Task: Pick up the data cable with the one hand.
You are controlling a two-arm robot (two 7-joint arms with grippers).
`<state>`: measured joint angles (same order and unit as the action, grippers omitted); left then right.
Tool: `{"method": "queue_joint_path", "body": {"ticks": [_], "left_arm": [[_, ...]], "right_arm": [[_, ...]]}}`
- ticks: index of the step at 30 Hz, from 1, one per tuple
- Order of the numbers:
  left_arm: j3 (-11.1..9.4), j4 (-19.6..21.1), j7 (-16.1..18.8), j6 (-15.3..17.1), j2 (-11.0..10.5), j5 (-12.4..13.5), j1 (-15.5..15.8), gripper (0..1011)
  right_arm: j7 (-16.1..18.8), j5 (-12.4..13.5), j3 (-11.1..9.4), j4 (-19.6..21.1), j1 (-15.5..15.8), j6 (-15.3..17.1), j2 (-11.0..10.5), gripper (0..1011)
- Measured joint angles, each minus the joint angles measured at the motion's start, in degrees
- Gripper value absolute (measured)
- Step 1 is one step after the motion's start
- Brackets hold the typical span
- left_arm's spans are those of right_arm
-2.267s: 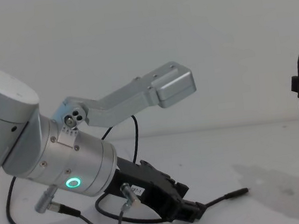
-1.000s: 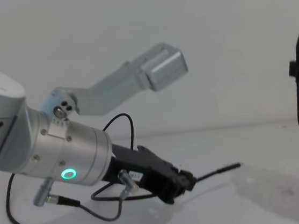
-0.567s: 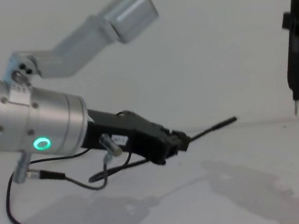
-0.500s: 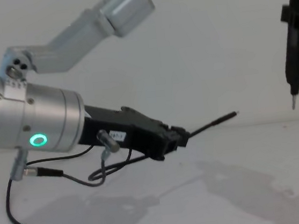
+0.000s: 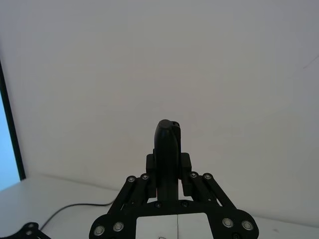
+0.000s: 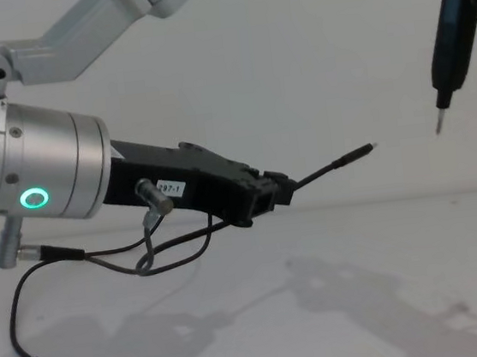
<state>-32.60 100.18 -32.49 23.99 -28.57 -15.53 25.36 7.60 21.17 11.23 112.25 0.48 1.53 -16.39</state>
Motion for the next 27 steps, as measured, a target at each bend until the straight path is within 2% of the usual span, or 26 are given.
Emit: {"method": "queue_joint_path", "body": {"ticks": [13,27], "left_arm": [[0.69,0.98,0.03,-0.15,-0.39,-0.58,-0.46,39],[0.94,1.33,0.02,-0.23,-0.52,-0.78,-0.62,40]], "right_arm": [[1.64,2.87,0.11,-1.16,-1.18,-0.29,2.23,268],[2.93,4.18,0.55,-4.17,-3.11,-0.68,2.94,268]]}}
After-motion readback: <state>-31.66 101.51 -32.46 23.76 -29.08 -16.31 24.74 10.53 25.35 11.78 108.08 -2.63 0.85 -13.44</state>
